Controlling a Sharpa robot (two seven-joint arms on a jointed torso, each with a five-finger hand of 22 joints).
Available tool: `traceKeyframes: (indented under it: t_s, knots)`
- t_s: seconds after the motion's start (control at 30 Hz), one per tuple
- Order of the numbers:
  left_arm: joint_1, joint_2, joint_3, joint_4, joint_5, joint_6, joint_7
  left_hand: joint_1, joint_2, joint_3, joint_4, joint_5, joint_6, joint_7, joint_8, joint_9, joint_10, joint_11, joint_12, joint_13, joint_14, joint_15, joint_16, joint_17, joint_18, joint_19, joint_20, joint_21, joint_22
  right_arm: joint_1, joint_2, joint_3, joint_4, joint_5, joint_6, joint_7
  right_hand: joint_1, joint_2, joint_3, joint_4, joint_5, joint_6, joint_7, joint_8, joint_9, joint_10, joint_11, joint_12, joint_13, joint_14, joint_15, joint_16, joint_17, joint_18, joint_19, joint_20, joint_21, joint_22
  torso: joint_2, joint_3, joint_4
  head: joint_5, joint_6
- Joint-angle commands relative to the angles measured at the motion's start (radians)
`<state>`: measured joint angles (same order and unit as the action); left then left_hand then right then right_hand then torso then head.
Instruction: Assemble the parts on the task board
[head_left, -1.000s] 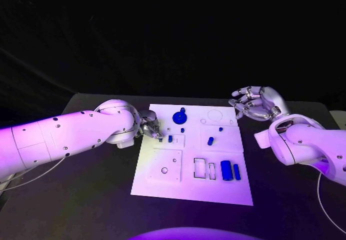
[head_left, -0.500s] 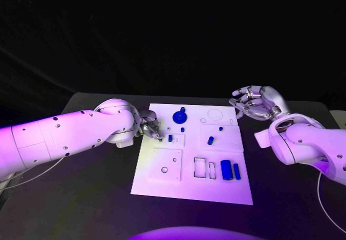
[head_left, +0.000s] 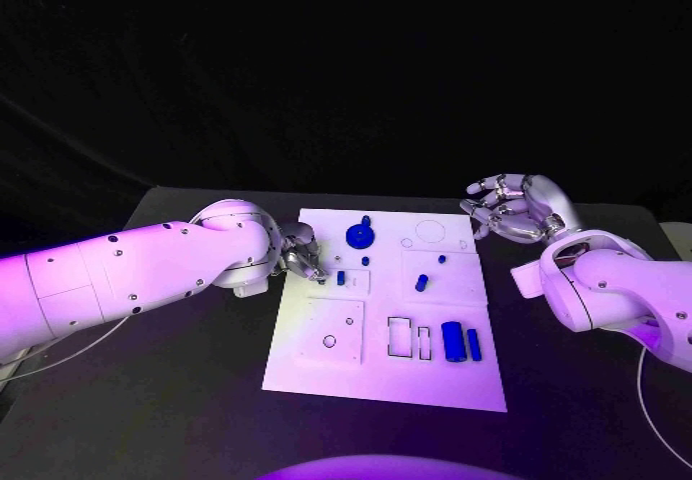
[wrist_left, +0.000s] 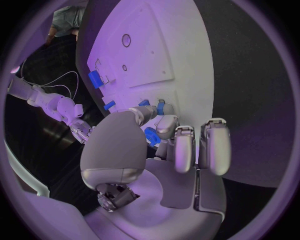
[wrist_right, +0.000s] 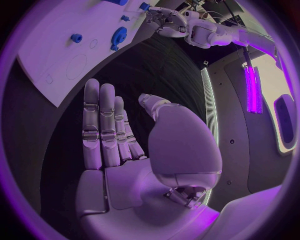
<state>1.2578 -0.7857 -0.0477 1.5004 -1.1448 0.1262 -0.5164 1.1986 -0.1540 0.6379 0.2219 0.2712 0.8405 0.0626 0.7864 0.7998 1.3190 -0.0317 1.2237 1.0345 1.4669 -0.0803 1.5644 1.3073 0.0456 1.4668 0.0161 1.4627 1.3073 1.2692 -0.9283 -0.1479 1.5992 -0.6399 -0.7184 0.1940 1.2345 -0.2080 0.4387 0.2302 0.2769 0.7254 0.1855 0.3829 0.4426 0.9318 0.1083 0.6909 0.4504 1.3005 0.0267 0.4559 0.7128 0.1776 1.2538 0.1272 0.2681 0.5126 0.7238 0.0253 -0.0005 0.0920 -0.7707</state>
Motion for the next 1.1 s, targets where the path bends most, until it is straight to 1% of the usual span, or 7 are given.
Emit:
traceKeyframes:
  t_s: [0.03, 0.27, 0.43, 0.6, 0.83, 1.0, 1.1]
  knots:
    - [-0.004, 0.004, -0.002, 0.000, 0.011, 0.011, 0.000, 0.003, 0.010, 0.116, -0.110, 0.003, 0.017, -0.024, 0.003, 0.000, 0.009, -0.001, 0.005, -0.001, 0.104, -0.009, 0.006, 0.263, 0.000, 0.015, -0.005, 0.003, 0.060, -0.001, 0.000, 0.000, 0.000, -0.006, 0.002, 0.010, 0.001, 0.012, 0.002, 0.005, 0.005, 0.000, 0.004, 0.005, -0.001, -0.009, -0.001, -0.004, -0.001, 0.008, 0.002, -0.006, 0.001, 0.004, 0.005, 0.001, -0.006, -0.001, 0.001, 0.0000, -0.0003, 0.000, 0.002]
    - [-0.004, 0.003, -0.001, -0.001, 0.031, 0.010, 0.001, 0.002, 0.012, 0.118, -0.111, 0.003, 0.017, -0.024, 0.005, 0.000, 0.007, -0.001, 0.003, -0.004, 0.104, -0.009, 0.006, 0.263, -0.001, 0.015, -0.005, 0.003, 0.061, -0.002, 0.001, 0.000, -0.001, -0.006, 0.002, 0.010, 0.001, 0.012, 0.002, 0.005, 0.005, 0.000, 0.004, 0.005, -0.001, -0.009, -0.001, -0.004, -0.001, 0.008, 0.002, -0.006, 0.001, 0.004, 0.005, 0.001, -0.006, -0.001, 0.001, 0.0005, -0.0009, 0.001, 0.003]
    - [-0.004, 0.004, 0.000, -0.004, 0.052, 0.024, 0.002, 0.001, 0.012, 0.119, -0.111, 0.003, 0.016, -0.024, 0.005, 0.000, 0.006, -0.002, 0.002, -0.006, 0.104, -0.009, 0.006, 0.263, -0.001, 0.016, -0.005, 0.003, 0.062, -0.003, 0.002, 0.000, -0.002, -0.006, 0.003, 0.010, 0.001, 0.012, 0.002, 0.005, 0.005, 0.000, 0.004, 0.005, -0.001, -0.009, -0.001, -0.004, -0.001, 0.008, 0.002, -0.006, 0.001, 0.004, 0.005, 0.001, -0.006, -0.001, 0.002, 0.0003, -0.0017, 0.002, 0.002]
    - [-0.002, 0.004, 0.001, -0.009, 0.073, 0.043, 0.002, 0.001, 0.010, 0.122, -0.116, 0.002, 0.014, -0.024, 0.007, 0.001, 0.006, -0.002, 0.002, -0.006, 0.104, -0.009, 0.006, 0.263, -0.001, 0.016, -0.006, 0.003, 0.061, -0.003, 0.002, 0.000, -0.002, -0.006, 0.003, 0.010, 0.001, 0.012, 0.002, 0.005, 0.005, 0.000, 0.004, 0.005, -0.001, -0.009, -0.001, -0.004, -0.001, 0.008, 0.002, -0.006, 0.001, 0.004, 0.005, 0.001, -0.006, -0.001, 0.002, 0.0006, -0.0007, 0.000, 0.002]
    - [0.004, 0.003, 0.005, -0.020, 0.092, 0.070, 0.002, 0.000, 0.008, 0.125, -0.120, 0.002, 0.012, -0.024, 0.009, 0.002, 0.007, -0.002, 0.002, -0.005, 0.104, -0.010, 0.006, 0.263, -0.001, 0.016, -0.006, 0.004, 0.063, -0.003, 0.003, 0.000, -0.003, -0.006, 0.003, 0.010, 0.001, 0.012, 0.002, 0.005, 0.005, 0.000, 0.004, 0.005, -0.001, -0.009, -0.001, -0.004, -0.001, 0.008, 0.002, -0.006, 0.001, 0.004, 0.005, 0.001, -0.006, -0.001, 0.001, 0.0011, -0.0001, 0.002, 0.001]
    - [0.010, 0.009, 0.007, -0.028, 0.100, 0.092, 0.002, 0.000, 0.008, 0.126, -0.122, 0.002, 0.012, -0.024, 0.009, 0.002, 0.007, -0.002, 0.003, -0.004, 0.104, -0.010, 0.006, 0.263, -0.001, 0.017, -0.006, 0.004, 0.064, -0.003, 0.005, 0.000, -0.004, -0.006, 0.003, 0.010, 0.001, 0.012, 0.002, 0.005, 0.005, 0.000, 0.004, 0.005, -0.001, -0.009, -0.001, -0.004, -0.001, 0.008, 0.002, -0.006, 0.001, 0.004, 0.005, 0.001, -0.006, -0.001, 0.001, 0.0005, -0.0018, 0.002, 0.001]
    - [0.013, 0.014, 0.008, -0.034, 0.101, 0.098, 0.002, 0.000, 0.008, 0.126, -0.122, 0.002, 0.012, -0.024, 0.009, 0.002, 0.007, -0.002, 0.003, -0.004, 0.104, -0.010, 0.006, 0.263, -0.001, 0.017, -0.006, 0.004, 0.064, -0.003, 0.005, 0.000, -0.004, -0.006, 0.003, 0.010, 0.001, 0.012, 0.002, 0.005, 0.005, 0.000, 0.004, 0.005, -0.001, -0.009, -0.001, -0.004, -0.001, 0.008, 0.002, -0.006, 0.001, 0.004, 0.005, 0.001, -0.006, -0.001, 0.001, 0.0002, -0.0017, 0.002, 0.001]
